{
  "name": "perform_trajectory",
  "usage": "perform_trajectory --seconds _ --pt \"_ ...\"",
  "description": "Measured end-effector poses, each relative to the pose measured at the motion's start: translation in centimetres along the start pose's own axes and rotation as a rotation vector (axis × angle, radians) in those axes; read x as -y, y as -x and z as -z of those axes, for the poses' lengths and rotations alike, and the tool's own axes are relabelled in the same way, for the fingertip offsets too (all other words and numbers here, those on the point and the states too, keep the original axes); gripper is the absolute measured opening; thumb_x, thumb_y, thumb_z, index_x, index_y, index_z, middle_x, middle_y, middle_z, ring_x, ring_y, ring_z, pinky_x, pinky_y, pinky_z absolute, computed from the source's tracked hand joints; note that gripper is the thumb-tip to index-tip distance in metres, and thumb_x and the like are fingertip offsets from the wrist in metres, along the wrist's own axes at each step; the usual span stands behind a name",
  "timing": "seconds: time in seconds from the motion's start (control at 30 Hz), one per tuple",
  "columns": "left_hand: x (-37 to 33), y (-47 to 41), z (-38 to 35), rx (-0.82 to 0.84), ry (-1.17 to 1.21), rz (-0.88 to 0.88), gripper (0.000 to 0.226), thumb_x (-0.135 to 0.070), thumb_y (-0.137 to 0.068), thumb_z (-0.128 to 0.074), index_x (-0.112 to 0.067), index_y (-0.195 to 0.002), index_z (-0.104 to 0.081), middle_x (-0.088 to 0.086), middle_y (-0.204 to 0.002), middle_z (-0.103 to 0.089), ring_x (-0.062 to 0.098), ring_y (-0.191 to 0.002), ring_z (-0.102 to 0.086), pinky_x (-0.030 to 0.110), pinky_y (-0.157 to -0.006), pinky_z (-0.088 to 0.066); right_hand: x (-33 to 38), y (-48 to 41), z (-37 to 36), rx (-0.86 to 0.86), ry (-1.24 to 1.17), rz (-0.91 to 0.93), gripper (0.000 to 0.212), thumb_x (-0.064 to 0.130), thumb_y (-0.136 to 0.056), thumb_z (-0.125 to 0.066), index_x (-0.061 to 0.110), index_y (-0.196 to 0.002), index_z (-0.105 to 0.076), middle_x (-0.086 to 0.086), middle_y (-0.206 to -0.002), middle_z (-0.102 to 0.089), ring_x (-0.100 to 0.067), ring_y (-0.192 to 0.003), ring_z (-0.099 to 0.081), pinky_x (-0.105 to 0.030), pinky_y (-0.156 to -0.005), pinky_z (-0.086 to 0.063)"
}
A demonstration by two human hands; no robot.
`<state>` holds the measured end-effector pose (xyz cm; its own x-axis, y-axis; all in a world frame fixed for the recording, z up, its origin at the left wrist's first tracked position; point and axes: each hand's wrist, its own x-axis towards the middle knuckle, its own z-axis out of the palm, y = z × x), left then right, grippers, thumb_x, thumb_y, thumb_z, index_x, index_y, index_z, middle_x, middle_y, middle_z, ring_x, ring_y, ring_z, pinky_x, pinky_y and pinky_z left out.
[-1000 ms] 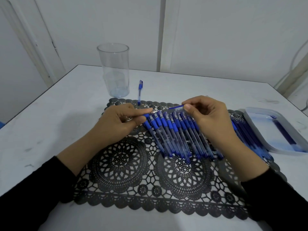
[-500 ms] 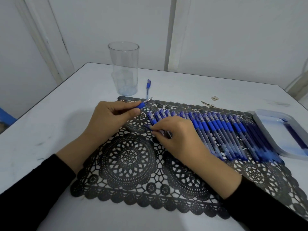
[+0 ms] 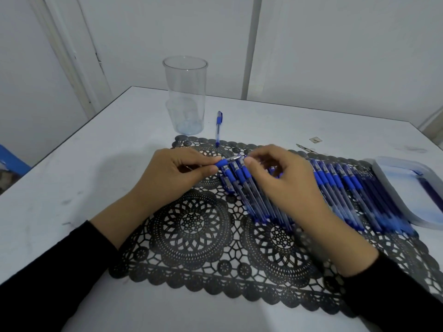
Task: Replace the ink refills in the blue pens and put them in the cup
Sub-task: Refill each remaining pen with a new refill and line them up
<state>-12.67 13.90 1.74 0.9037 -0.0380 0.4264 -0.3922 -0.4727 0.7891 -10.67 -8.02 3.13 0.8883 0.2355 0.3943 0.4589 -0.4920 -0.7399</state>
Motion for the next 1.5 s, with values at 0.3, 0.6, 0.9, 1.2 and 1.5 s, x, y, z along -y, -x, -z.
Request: perform_trajectory --seconds 0.3,0.6,0.9,1.2,1.5 --pt "-0.69 0.28 -0.55 0.074 0.018 -0.111 0.034 -0.024 -0.077 -0.074 -0.018 -0.11 -0.073 -0.024 -0.082 -0.072 -0.002 -0.07 -0.065 0.007 -0.065 -0.045 -0.56 0.03 -0.19 0.105 -0.237 0.042 0.005 0.025 -0.085 -0.072 0.023 -0.09 -0.074 0.009 -0.077 -0.069 -0.008 -0.074 -0.062 -0.023 -0.069 -0.051" --pt "-0.8 0.34 -0.51 0.108 0.072 -0.08 0.031 -0.018 -0.079 -0.073 -0.016 -0.11 -0.072 -0.017 -0.077 -0.072 -0.001 -0.065 -0.062 0.007 -0.063 -0.044 -0.67 0.16 0.25 0.161 -0.317 0.039 0.014 0.02 -0.086 -0.074 0.023 -0.099 -0.071 0.006 -0.086 -0.068 -0.011 -0.078 -0.061 -0.032 -0.074 -0.053" --pt "-0.61 0.31 -0.38 0.097 0.075 -0.056 0.026 -0.021 -0.078 -0.074 -0.024 -0.104 -0.074 -0.002 -0.081 -0.074 0.003 -0.064 -0.06 0.01 -0.062 -0.044 -0.62 0.33 0.13 0.164 -0.247 0.032 0.021 0.03 -0.085 -0.074 0.025 -0.104 -0.067 0.01 -0.087 -0.065 -0.006 -0.078 -0.059 -0.023 -0.068 -0.049" --pt "-0.65 0.3 -0.35 0.106 0.041 -0.066 0.029 -0.022 -0.078 -0.073 -0.023 -0.107 -0.073 -0.001 -0.08 -0.073 0.003 -0.063 -0.059 0.01 -0.061 -0.044 -0.73 0.56 0.01 0.167 -0.211 0.079 0.013 0.027 -0.09 -0.068 0.025 -0.102 -0.065 0.009 -0.084 -0.062 -0.011 -0.074 -0.056 -0.029 -0.064 -0.047" --pt "-0.48 0.26 -0.38 0.112 -0.001 -0.076 0.03 -0.024 -0.078 -0.073 -0.02 -0.108 -0.073 -0.007 -0.081 -0.073 0.002 -0.064 -0.061 0.01 -0.061 -0.044 -0.88 0.48 -0.04 0.168 -0.197 0.091 0.009 0.021 -0.095 -0.062 0.022 -0.102 -0.067 0.008 -0.084 -0.064 -0.008 -0.07 -0.055 -0.031 -0.062 -0.048"
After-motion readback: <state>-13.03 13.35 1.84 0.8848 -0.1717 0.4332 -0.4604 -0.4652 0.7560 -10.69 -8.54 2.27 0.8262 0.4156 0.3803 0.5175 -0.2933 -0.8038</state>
